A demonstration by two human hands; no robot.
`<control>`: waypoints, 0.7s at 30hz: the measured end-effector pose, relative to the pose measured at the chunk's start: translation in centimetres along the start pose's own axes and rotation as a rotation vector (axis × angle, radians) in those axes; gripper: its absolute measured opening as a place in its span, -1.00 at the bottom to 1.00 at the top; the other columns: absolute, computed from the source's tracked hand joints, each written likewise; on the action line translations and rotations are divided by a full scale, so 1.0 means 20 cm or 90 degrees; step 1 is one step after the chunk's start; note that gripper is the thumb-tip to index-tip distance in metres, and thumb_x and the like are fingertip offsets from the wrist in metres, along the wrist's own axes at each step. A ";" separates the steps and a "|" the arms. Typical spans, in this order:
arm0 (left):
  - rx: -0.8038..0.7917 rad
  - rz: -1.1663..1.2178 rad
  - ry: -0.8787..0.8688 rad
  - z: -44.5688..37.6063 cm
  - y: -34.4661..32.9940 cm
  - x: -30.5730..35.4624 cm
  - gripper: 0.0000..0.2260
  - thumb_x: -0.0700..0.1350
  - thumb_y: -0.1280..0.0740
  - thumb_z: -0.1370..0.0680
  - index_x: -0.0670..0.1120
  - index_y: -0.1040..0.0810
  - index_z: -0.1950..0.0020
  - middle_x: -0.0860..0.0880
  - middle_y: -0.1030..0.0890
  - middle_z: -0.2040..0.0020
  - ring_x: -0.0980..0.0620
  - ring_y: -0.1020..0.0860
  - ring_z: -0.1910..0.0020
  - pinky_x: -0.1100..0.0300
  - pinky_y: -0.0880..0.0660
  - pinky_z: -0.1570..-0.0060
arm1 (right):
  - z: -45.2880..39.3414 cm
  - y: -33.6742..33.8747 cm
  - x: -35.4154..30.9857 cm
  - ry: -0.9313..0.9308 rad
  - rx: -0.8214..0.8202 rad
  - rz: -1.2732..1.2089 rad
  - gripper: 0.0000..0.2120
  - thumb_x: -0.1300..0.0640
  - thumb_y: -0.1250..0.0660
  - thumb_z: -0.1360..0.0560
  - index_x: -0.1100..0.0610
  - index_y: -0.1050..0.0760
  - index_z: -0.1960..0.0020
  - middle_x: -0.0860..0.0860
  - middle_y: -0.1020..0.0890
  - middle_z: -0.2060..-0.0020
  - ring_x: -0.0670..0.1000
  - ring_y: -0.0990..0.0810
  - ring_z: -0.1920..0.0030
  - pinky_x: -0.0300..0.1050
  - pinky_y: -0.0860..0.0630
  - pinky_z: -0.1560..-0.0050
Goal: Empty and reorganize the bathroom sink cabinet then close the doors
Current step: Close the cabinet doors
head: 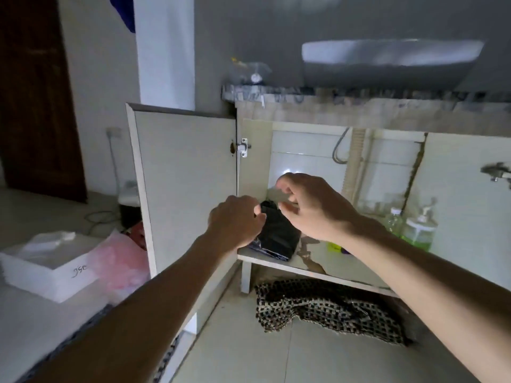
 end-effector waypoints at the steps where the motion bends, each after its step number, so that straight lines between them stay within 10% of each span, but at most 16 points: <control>1: 0.054 -0.002 0.008 -0.01 0.11 -0.02 -0.79 0.02 -0.22 -0.58 0.00 -0.59 -0.10 0.00 -0.65 -0.02 -0.04 -0.60 0.01 0.14 -0.46 0.02 | -0.05 0.04 -0.05 0.009 0.023 0.006 -0.71 0.11 -0.27 -0.53 0.12 -0.40 -0.24 0.05 -0.56 -0.12 0.06 -0.57 -0.09 -0.08 -0.53 -0.07; 5: 0.346 0.060 -0.011 0.03 0.39 -0.21 -0.86 -0.10 -0.29 -0.56 -0.08 -0.60 -0.04 -0.08 -0.63 0.05 0.00 -0.51 0.14 0.14 -0.47 0.10 | -0.24 0.11 -0.25 0.037 0.053 -0.001 -0.64 0.12 -0.24 -0.54 0.14 -0.34 -0.32 0.08 -0.51 -0.23 0.08 -0.50 -0.21 -0.01 -0.48 -0.19; 8: 0.491 0.048 0.041 0.07 0.40 -0.42 -0.64 -0.16 -0.40 -0.48 -0.22 -0.47 -0.23 -0.24 -0.50 -0.19 -0.21 -0.47 -0.13 -0.15 -0.42 -0.10 | -0.35 0.07 -0.39 0.059 0.017 -0.004 -0.58 0.12 -0.22 -0.55 0.13 -0.27 -0.39 0.08 -0.46 -0.29 0.09 -0.44 -0.29 0.02 -0.43 -0.26; 15: 0.280 0.260 0.298 0.12 0.23 -0.66 -0.55 -0.20 -0.31 -0.55 -0.18 -0.28 -0.41 -0.26 -0.51 -0.26 -0.28 -0.52 -0.15 -0.04 -0.47 -0.04 | -0.46 -0.08 -0.65 0.111 -0.044 -0.002 -0.52 0.12 -0.22 -0.56 0.16 -0.20 -0.44 0.12 -0.44 -0.28 0.14 -0.44 -0.27 0.07 -0.49 -0.19; 21: 0.268 0.225 0.270 0.10 0.14 -0.64 -0.65 -0.22 -0.27 -0.55 -0.14 -0.35 -0.33 -0.25 -0.63 -0.03 -0.28 -0.60 0.11 -0.03 -0.57 0.11 | -0.46 -0.05 -0.65 0.116 -0.026 -0.012 -0.57 0.09 -0.20 -0.58 0.23 -0.25 -0.38 0.16 -0.48 -0.22 0.15 -0.48 -0.22 -0.02 -0.47 -0.12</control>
Point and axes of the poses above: each hand's wrist, its own z-axis away from the middle knuckle, its own y-axis out of the back of the hand, x = y × z, the point moved 1 cm from there along -z, towards the middle knuckle
